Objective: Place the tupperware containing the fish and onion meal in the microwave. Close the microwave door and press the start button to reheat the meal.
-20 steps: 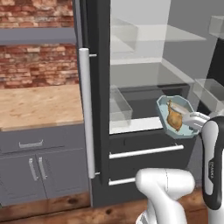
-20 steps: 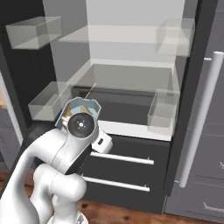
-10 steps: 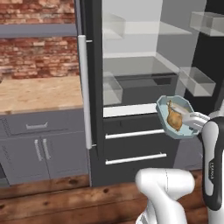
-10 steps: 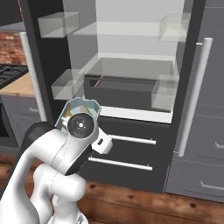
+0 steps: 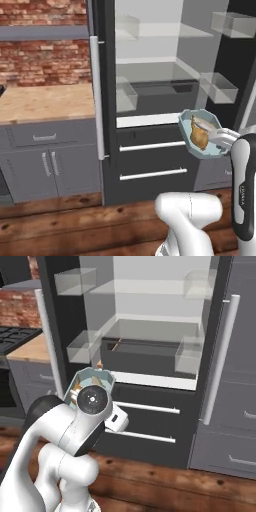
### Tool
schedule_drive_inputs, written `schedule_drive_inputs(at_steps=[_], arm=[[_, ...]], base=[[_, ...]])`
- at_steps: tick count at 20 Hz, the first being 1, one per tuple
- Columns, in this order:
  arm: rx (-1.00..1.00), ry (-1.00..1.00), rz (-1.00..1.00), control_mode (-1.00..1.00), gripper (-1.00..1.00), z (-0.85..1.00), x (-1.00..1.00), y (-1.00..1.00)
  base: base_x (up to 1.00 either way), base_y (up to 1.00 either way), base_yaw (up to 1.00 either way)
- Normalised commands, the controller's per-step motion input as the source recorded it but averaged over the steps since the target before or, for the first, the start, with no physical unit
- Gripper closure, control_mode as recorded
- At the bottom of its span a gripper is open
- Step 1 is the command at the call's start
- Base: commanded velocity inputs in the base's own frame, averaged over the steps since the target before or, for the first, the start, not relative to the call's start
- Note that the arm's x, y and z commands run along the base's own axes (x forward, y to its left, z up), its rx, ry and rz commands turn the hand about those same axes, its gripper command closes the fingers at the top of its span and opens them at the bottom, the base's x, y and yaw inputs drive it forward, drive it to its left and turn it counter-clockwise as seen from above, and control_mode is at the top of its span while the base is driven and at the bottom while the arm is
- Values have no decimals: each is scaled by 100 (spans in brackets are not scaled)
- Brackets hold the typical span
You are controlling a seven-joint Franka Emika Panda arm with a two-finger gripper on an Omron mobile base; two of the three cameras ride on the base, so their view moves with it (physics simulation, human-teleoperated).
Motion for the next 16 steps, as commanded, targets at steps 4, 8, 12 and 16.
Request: schedule_drive_inputs(at_steps=[4,8,12,16], arm=[[0,0,0,100,100,0,0,0],[0,0,0,100,100,0,0,0],[0,0,0,100,100,0,0,0],[0,0,0,100,100,0,0,0]], base=[[-13,13,29],[-3,17,50],[0,29,59],[0,48,61]])
